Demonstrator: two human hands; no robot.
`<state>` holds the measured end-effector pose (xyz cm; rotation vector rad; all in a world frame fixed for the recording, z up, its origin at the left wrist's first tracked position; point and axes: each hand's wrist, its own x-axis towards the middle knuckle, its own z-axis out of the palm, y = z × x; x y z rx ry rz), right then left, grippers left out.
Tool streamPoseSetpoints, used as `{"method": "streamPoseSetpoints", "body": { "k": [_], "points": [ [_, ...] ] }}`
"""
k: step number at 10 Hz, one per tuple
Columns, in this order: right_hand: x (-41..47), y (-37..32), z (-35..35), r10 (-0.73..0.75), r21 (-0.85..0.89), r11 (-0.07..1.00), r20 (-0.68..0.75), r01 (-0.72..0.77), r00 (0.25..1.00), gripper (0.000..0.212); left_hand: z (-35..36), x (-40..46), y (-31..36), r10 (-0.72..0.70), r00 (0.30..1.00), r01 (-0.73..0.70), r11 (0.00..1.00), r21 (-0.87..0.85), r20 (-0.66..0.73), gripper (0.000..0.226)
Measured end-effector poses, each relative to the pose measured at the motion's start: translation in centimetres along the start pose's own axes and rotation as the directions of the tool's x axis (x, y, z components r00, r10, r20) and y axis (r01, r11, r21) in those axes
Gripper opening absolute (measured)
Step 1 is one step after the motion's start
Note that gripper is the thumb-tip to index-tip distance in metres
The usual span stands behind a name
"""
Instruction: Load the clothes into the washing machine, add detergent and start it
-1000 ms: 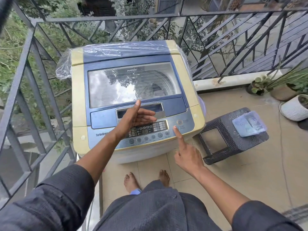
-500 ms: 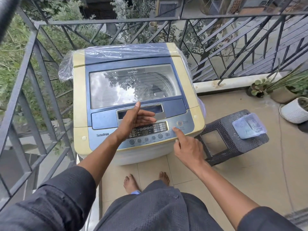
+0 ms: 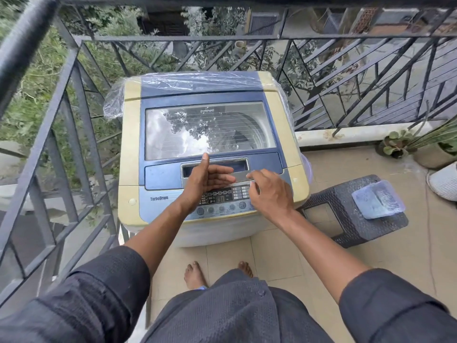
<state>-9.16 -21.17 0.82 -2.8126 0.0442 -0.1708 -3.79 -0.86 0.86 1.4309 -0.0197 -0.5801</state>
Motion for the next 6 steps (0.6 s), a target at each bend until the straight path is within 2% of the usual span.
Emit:
{"method": "streamPoseSetpoints", "body": {
  "k": [1, 2, 3, 4, 5, 6],
  "points": [
    [1.2, -0.3, 0.0, -0.038, 0.023, 0.999, -0.014, 0.039, 0.999, 0.018, 0.2, 0.3, 0.3, -0.005, 0.999, 0.004, 1.000, -0.015, -0.047, 0.084],
    [2.7, -0.7, 0.1, -0.093, 0.031, 0.995, -0.039, 0.094, 0.995, 0.020, 0.6, 0.6, 0.7, 0.024, 0.981, -0.016, 0.999, 0.045, -0.191, 0.069],
    [3.6, -1.1, 0.1, -0.123, 0.008, 0.992, -0.043, 0.123, 0.991, 0.024, 0.5, 0.3, 0.4, 0.147, 0.947, -0.072, 0.964, 0.257, -0.287, 0.052],
    [4.7, -1.9, 0.2, -0.156, -0.018, 0.988, -0.051, 0.155, 0.986, 0.033, 0.2, -0.2, 0.1, 0.429, 0.834, -0.046, 0.681, 0.731, -0.348, 0.040],
    [5.9, -2.7, -0.3, -0.174, -0.025, 0.985, -0.023, 0.173, 0.985, 0.041, 0.5, -0.6, 0.9, 0.534, 0.809, -0.006, 0.425, 0.905, -0.245, 0.031],
    [7.1, -2.8, -0.2, -0.192, -0.064, 0.980, -0.014, 0.190, 0.981, 0.044, 0.0, -0.1, 1.3, 0.516, 0.837, 0.019, 0.308, 0.951, -0.184, 0.028]
  ]
}}
